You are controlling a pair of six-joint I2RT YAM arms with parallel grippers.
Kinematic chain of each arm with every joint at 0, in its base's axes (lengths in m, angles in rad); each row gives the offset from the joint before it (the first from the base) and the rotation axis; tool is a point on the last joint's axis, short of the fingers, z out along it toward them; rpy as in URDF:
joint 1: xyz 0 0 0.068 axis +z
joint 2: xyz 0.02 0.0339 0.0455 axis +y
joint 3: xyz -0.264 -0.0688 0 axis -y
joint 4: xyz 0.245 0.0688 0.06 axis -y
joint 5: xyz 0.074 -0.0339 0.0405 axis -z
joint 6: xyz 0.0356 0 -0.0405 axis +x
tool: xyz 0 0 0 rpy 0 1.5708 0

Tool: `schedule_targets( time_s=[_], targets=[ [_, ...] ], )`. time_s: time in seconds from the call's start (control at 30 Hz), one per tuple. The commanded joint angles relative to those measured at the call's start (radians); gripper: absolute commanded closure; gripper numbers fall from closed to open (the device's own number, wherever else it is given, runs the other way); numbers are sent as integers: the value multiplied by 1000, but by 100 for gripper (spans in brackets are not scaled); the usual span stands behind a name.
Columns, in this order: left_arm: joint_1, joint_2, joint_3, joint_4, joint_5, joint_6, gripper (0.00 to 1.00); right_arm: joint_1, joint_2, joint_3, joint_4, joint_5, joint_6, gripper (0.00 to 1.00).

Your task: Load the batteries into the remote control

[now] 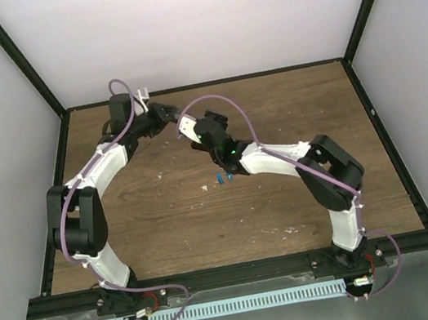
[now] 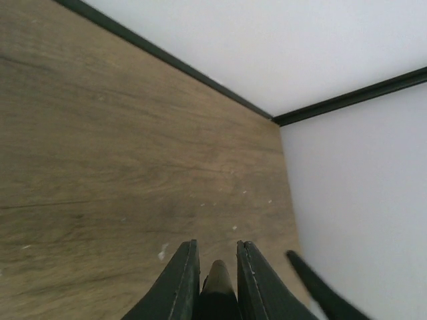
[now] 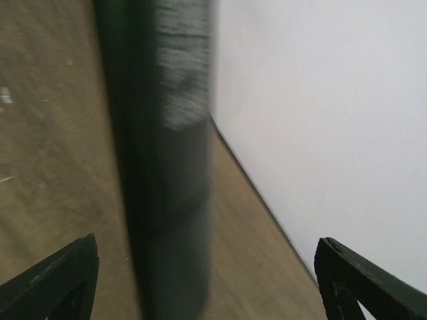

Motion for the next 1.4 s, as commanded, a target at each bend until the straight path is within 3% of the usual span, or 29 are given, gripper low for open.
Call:
schedule_targets(
  time_s=[0.0,0.33,0.5,0.63,0.7,0.87,0.97,1.17,1.37],
  targets=[
    [53,-52,-84,34,52,148,100,-24,-147,-51,-156,-212,206,17],
    [126,-130,-123,-109,181,350,100,-64,-386,-229,-447,-459,469,15],
    [127,-169,-174,-202,283,402,100,-88,-455,-279,-573,-589,621,27],
    [126,-237,-272,-199,361,382,100,-88,-538,-350,-572,-719,645,37],
    [125,-282,-318,-201,376,379,100,-88,-606,-418,-525,-815,610,35],
    [105,-379,-381,-210,408,391,100,-89,-764,-581,-403,-977,507,16],
    [67,-404,-383,-232,417,401,100,-86,-760,-564,-409,-1021,504,14],
    [-13,-393,-380,-244,407,403,100,-76,-707,-534,-435,-1000,478,11],
    [-23,-396,-389,-200,410,390,100,-43,-711,-543,-381,-945,468,11]
  ],
)
